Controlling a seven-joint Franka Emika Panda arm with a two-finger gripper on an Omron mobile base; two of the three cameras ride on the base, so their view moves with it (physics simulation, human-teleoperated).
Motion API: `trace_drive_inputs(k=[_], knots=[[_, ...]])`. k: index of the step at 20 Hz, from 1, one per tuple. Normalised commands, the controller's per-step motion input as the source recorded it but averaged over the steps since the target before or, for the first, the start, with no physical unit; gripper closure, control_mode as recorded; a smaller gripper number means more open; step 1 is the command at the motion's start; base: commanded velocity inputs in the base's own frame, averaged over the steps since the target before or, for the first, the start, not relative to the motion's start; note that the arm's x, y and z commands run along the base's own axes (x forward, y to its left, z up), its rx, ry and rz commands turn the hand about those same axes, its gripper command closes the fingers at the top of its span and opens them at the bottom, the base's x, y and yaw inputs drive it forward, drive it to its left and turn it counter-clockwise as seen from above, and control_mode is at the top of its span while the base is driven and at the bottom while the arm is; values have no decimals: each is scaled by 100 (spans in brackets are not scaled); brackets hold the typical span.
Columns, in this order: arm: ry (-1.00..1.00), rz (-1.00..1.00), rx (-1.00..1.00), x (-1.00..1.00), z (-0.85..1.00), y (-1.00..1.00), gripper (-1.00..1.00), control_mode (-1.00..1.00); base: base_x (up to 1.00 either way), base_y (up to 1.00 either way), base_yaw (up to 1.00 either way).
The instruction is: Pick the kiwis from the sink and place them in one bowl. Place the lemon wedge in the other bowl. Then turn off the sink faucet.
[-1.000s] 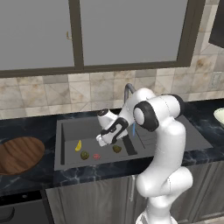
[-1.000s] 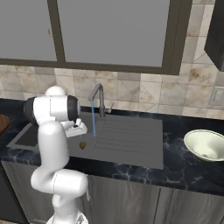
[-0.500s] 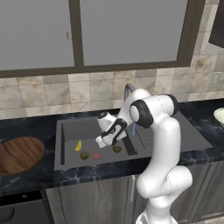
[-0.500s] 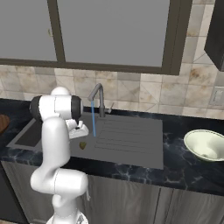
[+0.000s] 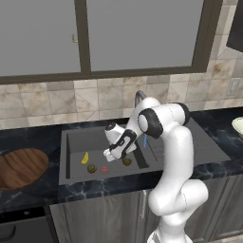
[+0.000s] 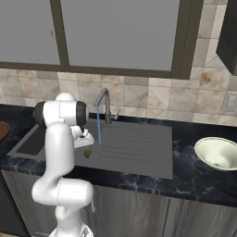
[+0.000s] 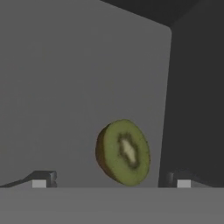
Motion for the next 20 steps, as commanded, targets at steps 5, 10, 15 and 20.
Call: trace_drive_inputs(k=[5,10,15,20], knots=[[0,0,0,0,-3,-10,-100,-100,0,0,0],[0,0,0,0,-16,-6,-100,-100,0,0,0],[0,0,0,0,-17,0,-100,-100,0,0,0],[0,0,0,1,-16,0,-100,-100,0,0,0]])
